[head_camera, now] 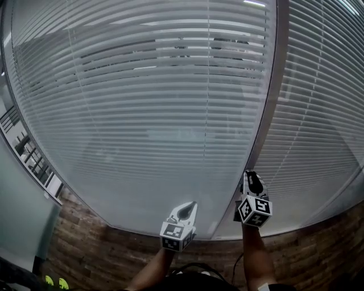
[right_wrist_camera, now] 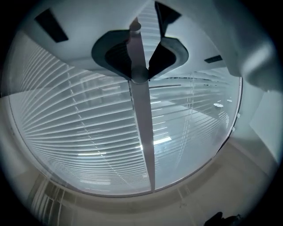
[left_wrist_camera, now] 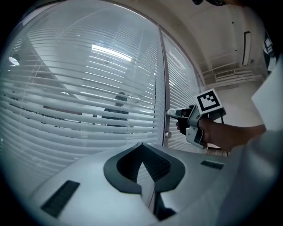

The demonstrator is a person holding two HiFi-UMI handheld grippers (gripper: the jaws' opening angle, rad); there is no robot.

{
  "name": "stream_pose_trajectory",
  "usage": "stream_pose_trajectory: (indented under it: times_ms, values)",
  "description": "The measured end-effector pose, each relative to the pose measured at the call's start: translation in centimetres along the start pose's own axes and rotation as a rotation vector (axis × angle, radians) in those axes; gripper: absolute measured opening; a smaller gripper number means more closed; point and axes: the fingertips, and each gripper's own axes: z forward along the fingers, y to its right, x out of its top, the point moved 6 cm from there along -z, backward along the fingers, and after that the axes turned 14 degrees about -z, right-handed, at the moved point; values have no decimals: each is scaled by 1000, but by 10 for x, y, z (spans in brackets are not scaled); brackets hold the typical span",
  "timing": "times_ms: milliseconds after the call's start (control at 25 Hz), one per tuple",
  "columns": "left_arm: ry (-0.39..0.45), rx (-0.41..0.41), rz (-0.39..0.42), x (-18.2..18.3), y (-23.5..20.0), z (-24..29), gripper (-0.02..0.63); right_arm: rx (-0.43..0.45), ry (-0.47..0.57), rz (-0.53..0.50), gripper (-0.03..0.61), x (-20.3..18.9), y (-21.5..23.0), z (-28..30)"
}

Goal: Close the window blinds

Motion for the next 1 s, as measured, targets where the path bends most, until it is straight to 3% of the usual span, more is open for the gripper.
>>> stream_pose_trajectory:
  times_ms: [120,320,680,880,1000]
  values:
    - [-2,2,-7,0,-3,0,-6,11,-13,-129,127,2,0,0]
    - [-2,2,-133,20,-2,-8,-6,31,-25,-474,126,6,-6,0]
    - [-7,7,-77,3,-12,-6,-6,116,-83,-1025,126,10,-13,-1]
    - [-8,7,-57,7,-7,-5,-6,169,-88,-1256,126,9,-14,-1]
    - [-6,-4,-55,3,-10,-3,-6,192,-87,-1343,126,9,-14,0]
